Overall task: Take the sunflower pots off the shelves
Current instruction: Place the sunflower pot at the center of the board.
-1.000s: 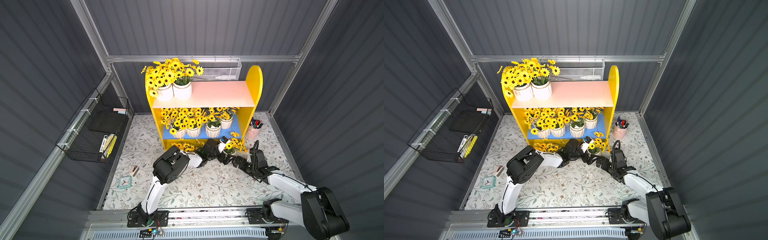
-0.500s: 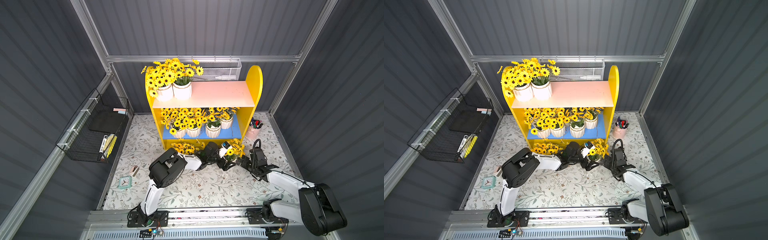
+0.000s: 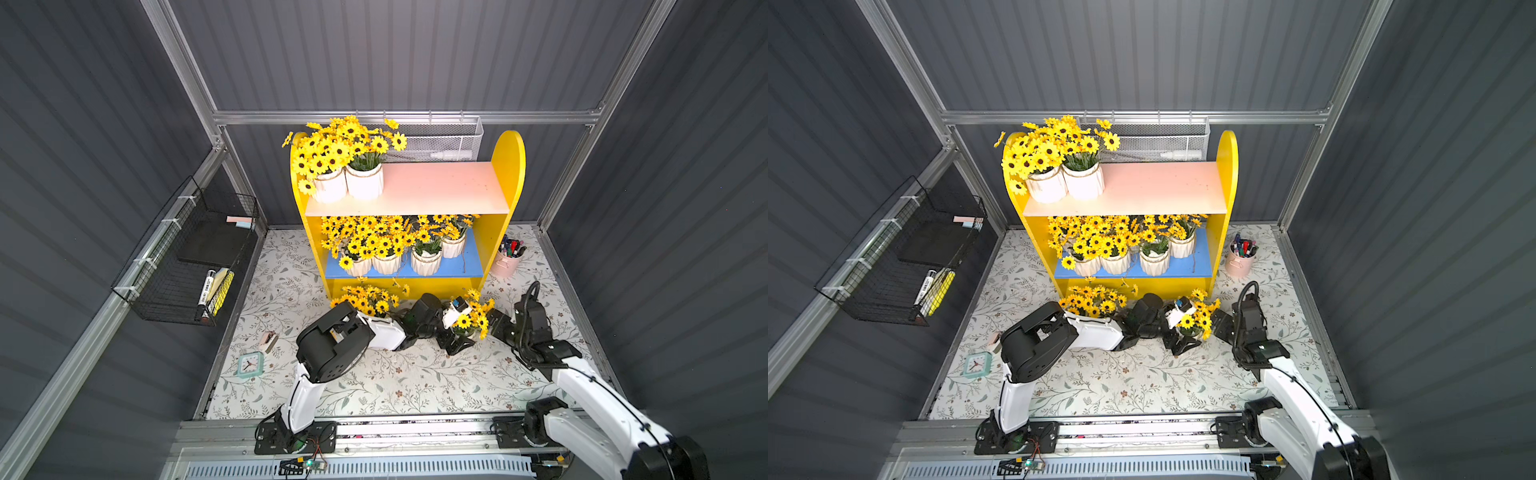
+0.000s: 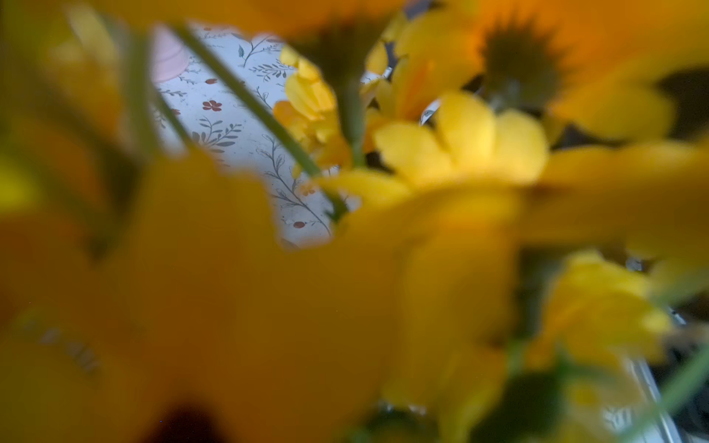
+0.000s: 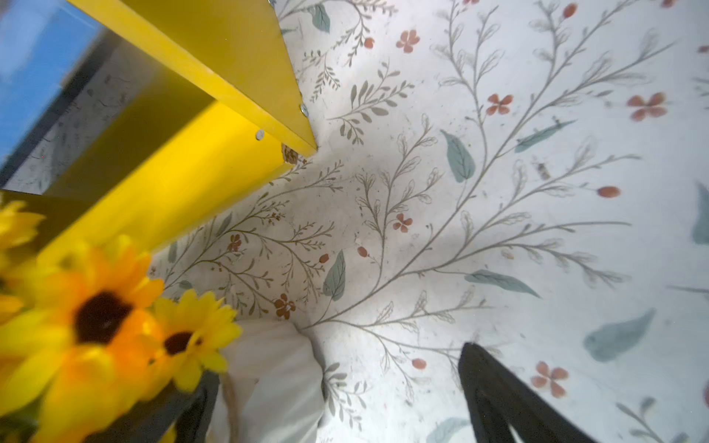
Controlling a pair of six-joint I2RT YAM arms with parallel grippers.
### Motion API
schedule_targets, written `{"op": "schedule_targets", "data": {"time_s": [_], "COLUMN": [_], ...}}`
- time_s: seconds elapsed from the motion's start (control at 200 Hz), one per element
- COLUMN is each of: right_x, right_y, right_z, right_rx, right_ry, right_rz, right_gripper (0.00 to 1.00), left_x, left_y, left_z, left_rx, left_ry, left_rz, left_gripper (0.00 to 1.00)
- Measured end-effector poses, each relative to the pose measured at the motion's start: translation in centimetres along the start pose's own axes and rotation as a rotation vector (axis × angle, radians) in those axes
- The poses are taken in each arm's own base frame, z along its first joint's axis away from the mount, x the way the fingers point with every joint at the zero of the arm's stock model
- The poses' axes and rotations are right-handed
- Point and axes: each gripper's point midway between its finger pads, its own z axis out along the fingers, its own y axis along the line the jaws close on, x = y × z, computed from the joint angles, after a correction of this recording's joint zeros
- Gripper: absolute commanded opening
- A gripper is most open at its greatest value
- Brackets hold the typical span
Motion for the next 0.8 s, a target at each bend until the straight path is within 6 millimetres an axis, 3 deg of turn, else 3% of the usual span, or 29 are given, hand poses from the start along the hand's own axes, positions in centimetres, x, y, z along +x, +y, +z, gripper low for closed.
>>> {"op": "schedule_targets", "data": {"time_s": [0.15,0.27,0.41,0.6,0.8], "right_x": [0.8,2.4,4.2,5.9,5.7], "right_y": [0.2,-0.1,-0.3,0.3,1.1], "right_z": [-1.4,-1.1,-0.3,0.1,-0.1], "right_rx": [-0.042,-0.035,-0.030,-0.069,-0.107], "right_ry": [0.014,0.091,0.188,0.287,0.292], "right_rz": [0.005,0.008,-0.004,-0.012,-0.034], "right_gripper": [0.87,0.77,0.72,0.75,0.78], "left_x": [-0.1,-0.2,-0.2,-0.3,-0.3], "left_y": [0.7,1.0,1.0,1.4,1.6], "left_z": [0.3,0.5,0.5,0.3,0.1], "left_rx": [-0.047,-0.062,-0.063,-0.049,-0.031], "left_ry": [-0.026,-0.038,-0.043,-0.064,-0.075], "left_rz": [0.044,0.069,0.081,0.081,0.079], "left_gripper": [0.99,0.99,1.00,1.00,1.00]}}
